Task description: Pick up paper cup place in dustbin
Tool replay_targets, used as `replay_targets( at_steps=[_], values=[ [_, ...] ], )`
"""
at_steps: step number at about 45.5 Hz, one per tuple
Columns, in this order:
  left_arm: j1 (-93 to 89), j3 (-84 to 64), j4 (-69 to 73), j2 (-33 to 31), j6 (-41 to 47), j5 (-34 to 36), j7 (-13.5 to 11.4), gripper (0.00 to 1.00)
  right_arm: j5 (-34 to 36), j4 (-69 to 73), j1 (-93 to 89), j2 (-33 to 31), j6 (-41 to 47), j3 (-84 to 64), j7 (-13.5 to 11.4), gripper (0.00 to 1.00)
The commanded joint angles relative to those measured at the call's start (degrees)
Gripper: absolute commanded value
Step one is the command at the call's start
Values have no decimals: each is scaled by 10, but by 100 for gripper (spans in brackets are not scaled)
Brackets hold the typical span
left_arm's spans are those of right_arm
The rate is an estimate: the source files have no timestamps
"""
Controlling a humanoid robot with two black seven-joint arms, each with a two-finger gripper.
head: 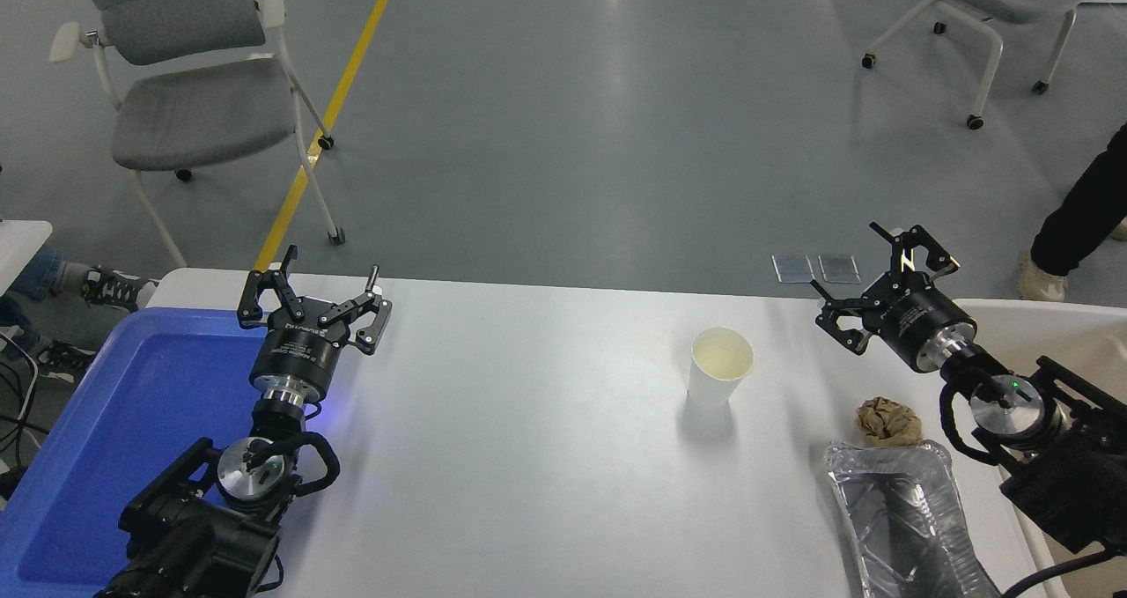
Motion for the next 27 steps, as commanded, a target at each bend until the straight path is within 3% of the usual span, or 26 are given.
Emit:
replay_targets(
  at_steps=[1,27],
  values=[
    [0,0,0,0,0,0,0,99,0,1,0,0,0,0,0,100],
    [0,0,0,1,0,-1,0,99,-2,5,8,2,0,-2,-1,100]
  ],
)
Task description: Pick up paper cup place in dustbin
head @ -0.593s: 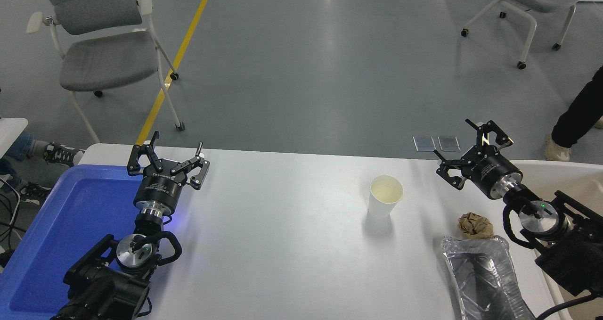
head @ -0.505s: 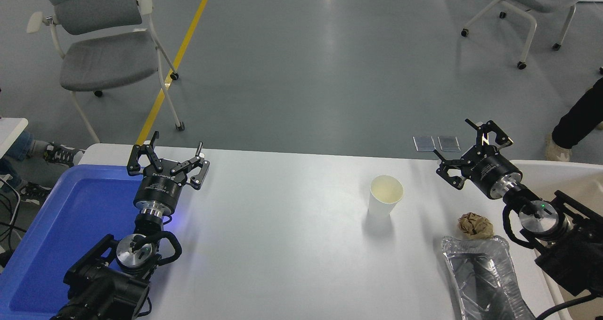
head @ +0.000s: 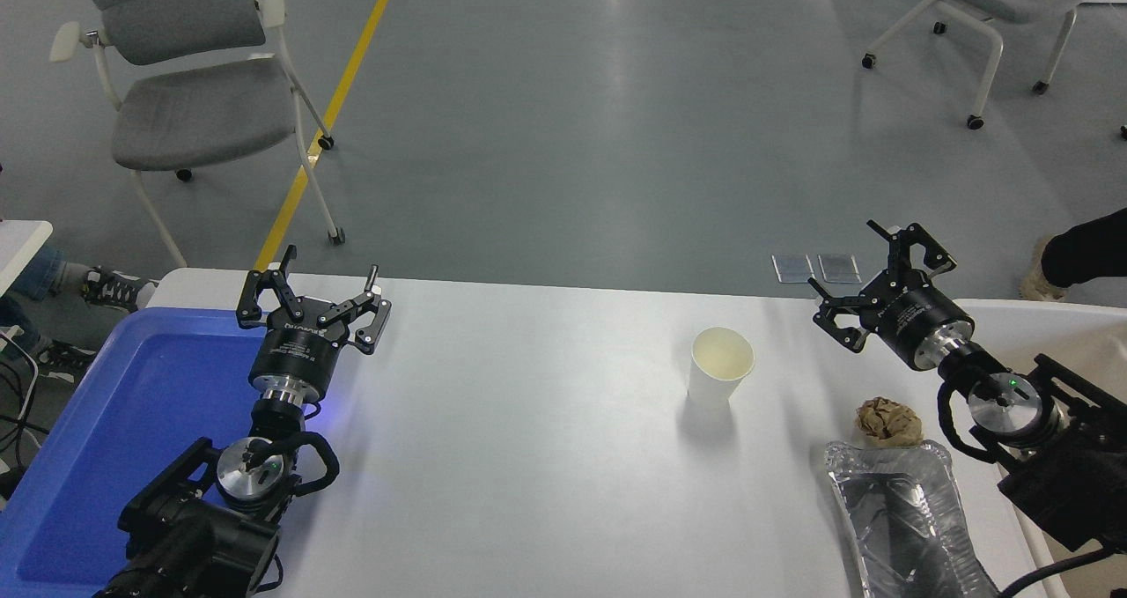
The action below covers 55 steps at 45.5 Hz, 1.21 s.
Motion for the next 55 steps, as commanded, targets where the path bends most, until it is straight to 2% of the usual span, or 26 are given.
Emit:
replay_targets(
  at_steps=[1,15,28,36,43,55],
  values=[
    [0,1,0,0,0,0,0,99,-1,5,4,-2,0,-1,0,100],
    [0,0,0,0,0,0,0,99,-60,38,10,-54,-2,-1,-5,100],
    [0,1,0,1,0,0,0,99,-162,133,31,-162,-33,-24,-9,100],
    [0,1,0,1,0,0,0,99,-157,188,152,-254,-45,-234,-12,100],
    [0,1,0,1,0,0,0,99,-156,235,289,-308,-45,-431,-11,100],
    [0,1,0,1,0,0,0,99,-166,327,531,-343,-45,-726,-11,100]
  ],
)
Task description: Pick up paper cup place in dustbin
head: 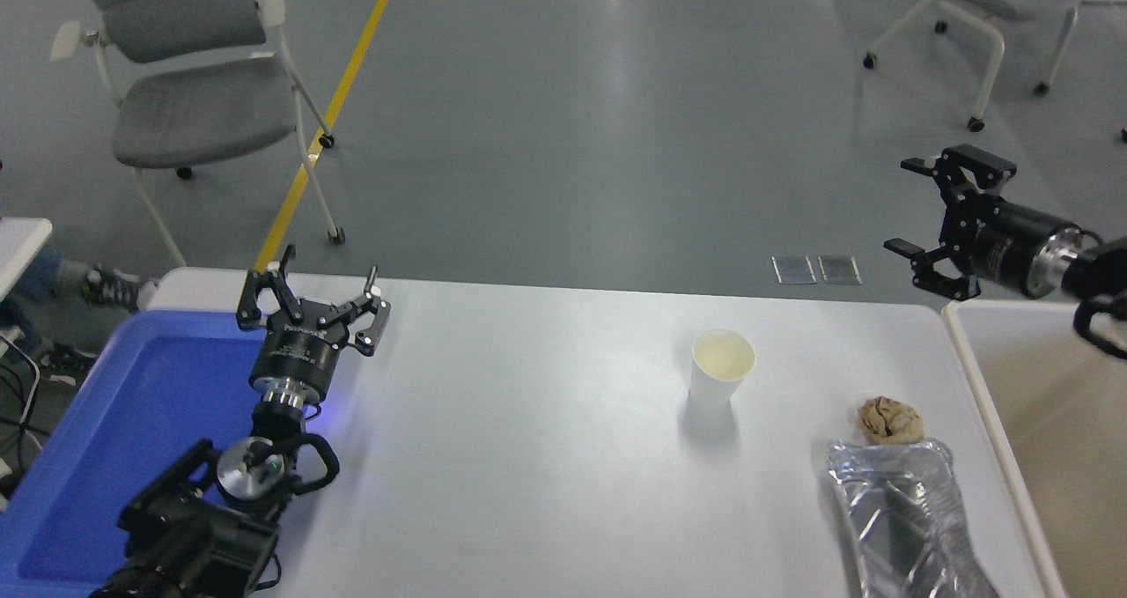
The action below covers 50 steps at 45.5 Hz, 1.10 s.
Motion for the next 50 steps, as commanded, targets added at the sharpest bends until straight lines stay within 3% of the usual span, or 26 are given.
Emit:
replay_targets(
  at_steps=[1,9,18,25,37,43,50],
  values=[
    [0,0,0,0,0,0,0,99,-8,83,231,-43,-3,-287,0,100],
    [0,0,0,0,0,0,0,99,-29,140,377,-29,-1,-438,1,100],
    [0,0,0,0,0,0,0,99,-78,192,472,43,-1,-526,2,100],
    [0,0,0,0,0,0,0,99,-77,231,566,154,-1,-610,7,100],
    [0,0,0,0,0,0,0,99,-70,234,629,362,6,-612,7,100],
    [0,0,0,0,0,0,0,99,-69,232,631,422,11,-592,7,100],
    [0,0,0,0,0,0,0,99,-69,231,619,446,23,-589,7,100]
  ],
)
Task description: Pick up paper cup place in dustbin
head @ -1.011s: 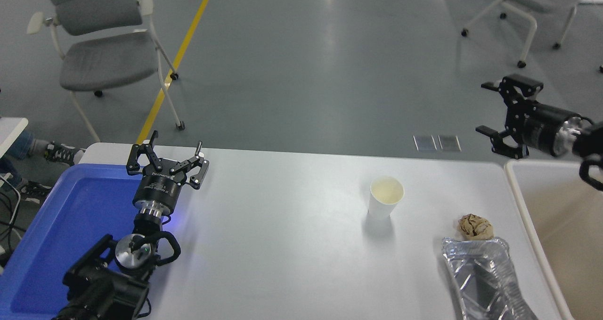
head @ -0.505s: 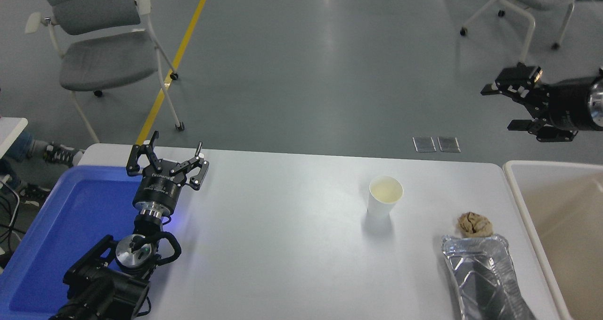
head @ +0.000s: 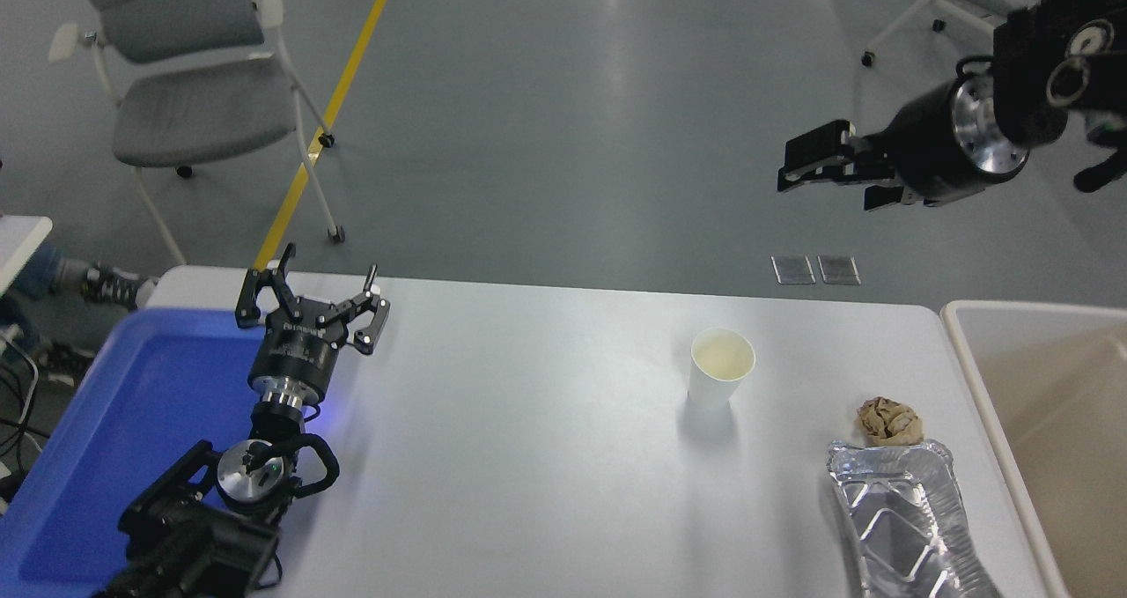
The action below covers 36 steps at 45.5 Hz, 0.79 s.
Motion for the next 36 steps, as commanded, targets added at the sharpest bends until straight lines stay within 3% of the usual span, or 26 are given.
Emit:
replay_targets(
  at_steps=[1,23,36],
  values=[
    [0,0,0,0,0,-1,0,99,0,3,11,82,17,0,0,100],
    [0,0,0,0,0,0,0,99,22,-52,-25,83,120,-15,-11,100],
    [0,0,0,0,-1,0,0,99,99,-168,-95,108,154,-26,-61,100]
  ],
)
